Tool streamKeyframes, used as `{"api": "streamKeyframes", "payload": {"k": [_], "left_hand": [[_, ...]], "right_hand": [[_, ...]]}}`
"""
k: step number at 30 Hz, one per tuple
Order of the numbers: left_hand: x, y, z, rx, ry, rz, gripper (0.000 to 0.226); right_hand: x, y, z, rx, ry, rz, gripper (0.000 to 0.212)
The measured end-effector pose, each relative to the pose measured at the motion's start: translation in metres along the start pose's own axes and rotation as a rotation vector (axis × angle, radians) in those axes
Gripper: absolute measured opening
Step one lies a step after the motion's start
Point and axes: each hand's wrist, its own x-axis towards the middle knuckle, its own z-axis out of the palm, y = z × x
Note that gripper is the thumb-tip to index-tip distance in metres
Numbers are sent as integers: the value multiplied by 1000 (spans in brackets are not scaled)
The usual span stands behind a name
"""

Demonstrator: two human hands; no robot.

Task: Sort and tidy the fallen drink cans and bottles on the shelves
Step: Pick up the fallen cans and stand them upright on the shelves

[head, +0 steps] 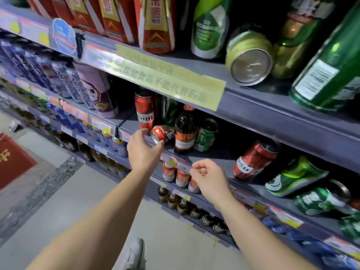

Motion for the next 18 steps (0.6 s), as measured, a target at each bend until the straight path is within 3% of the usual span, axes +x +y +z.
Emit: {"api": "streamKeyframes", "payload": {"k": [2, 10, 15, 18], "left_hand": [[29, -9, 3, 44, -108, 24, 69], [57, -27, 21, 362, -222, 169, 76], [65, -22, 1, 126, -313, 163, 55], [63, -20, -21, -136, -327, 192, 61]], "right_hand": [[6, -14, 20, 27, 34, 26, 3], [7, -29, 73, 80, 181, 202, 10], [12, -41, 77, 115, 258, 227, 12], [20, -47, 87, 139, 319, 217, 14]]}}
